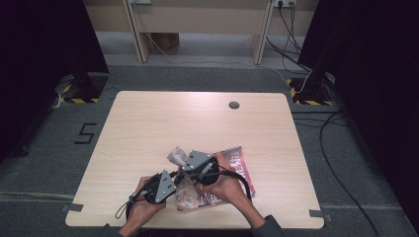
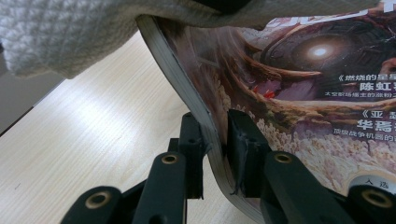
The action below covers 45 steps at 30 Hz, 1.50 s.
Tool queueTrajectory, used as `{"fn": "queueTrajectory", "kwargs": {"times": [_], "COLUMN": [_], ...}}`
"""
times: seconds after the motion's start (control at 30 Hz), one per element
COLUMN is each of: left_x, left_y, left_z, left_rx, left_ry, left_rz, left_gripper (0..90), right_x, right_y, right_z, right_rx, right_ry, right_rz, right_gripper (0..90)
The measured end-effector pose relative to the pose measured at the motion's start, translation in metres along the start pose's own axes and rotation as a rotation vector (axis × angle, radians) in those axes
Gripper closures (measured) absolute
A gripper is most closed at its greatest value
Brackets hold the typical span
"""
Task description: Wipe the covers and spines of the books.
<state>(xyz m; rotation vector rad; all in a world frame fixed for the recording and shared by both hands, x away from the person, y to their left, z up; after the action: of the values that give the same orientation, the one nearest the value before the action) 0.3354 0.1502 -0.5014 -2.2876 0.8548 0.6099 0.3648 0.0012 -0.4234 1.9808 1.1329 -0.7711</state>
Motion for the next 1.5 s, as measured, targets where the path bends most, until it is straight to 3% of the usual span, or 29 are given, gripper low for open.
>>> {"fn": "queueTrajectory", "kwargs": {"times": [0.23,0.33,0.47,0.7,0.93,1.2,1.5], "left_x": [0.0,-0.001,-0.001,-0.002,-0.002,-0.003,-0.004], "left_y": [0.0,0.0,0.0,0.0,0.0,0.001,0.002], "left_z": [0.0,0.001,0.001,0.0,-0.001,-0.002,-0.002], "left_rx": [0.002,0.003,0.001,0.011,0.013,0.025,0.032], "left_ry": [-0.004,-0.005,-0.006,-0.011,-0.002,0.003,0.004], "left_rz": [0.004,0.003,0.001,0.0,-0.005,-0.014,-0.015], "left_gripper": [76.0,75.7,75.4,75.1,75.1,75.3,75.3], "right_x": [0.005,0.008,0.012,0.019,0.025,0.031,0.038], "right_y": [0.016,0.023,0.035,0.059,0.081,0.102,0.124], "right_z": [0.013,0.022,0.032,0.057,0.081,0.106,0.141], "right_rx": [0.04,0.091,0.106,0.182,0.237,0.257,0.344], "right_ry": [-0.029,-0.054,-0.082,-0.133,-0.192,-0.291,-0.357], "right_rz": [0.008,0.003,0.016,0.025,0.071,0.159,0.187], "right_gripper": [76.9,76.9,76.9,76.8,76.8,76.9,76.9]}}
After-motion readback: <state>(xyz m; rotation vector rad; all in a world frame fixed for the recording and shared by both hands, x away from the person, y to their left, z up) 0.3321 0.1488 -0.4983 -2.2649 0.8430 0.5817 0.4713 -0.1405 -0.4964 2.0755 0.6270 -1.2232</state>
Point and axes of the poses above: each handheld gripper's, and its own axes: x roughly forward along the jaws, z roughly out of its underside, y roughly to its right, the point moved 3 cm from there along x, roughly forward along the jaws, and after that the axes turned 10 degrees about -y, right-handed, at the moved point
